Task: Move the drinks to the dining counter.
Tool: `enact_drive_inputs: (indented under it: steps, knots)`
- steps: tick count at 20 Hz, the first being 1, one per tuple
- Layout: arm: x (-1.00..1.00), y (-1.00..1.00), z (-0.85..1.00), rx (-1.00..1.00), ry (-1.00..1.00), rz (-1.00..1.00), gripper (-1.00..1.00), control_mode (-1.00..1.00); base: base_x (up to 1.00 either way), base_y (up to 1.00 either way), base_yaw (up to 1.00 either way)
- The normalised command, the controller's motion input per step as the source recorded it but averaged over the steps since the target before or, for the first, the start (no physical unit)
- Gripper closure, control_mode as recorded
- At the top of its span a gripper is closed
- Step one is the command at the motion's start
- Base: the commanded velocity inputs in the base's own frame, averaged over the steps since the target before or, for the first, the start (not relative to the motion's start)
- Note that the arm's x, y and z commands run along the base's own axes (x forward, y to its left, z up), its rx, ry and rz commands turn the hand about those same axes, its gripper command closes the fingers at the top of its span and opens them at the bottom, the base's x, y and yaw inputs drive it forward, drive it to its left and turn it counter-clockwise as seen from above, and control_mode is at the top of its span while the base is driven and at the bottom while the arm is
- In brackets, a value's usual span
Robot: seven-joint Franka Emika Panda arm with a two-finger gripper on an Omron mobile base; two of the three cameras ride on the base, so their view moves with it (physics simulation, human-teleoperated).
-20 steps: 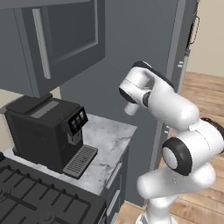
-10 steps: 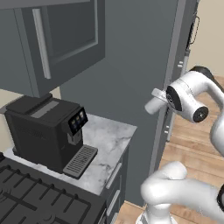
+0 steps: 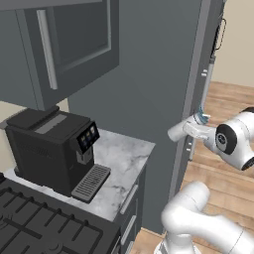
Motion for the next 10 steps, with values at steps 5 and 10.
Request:
enact_drive_inputs:
  steps: [5, 10]
  knots:
    - [-0.92, -0.12, 0.76, -0.24, 0.13, 0.08, 1.0, -1.0, 0.0, 0.0, 0.0]
    - [-0.61, 0.0, 0.99, -0.33, 0.28, 0.0, 1.0, -1.0, 0.0, 0.0, 0.0]
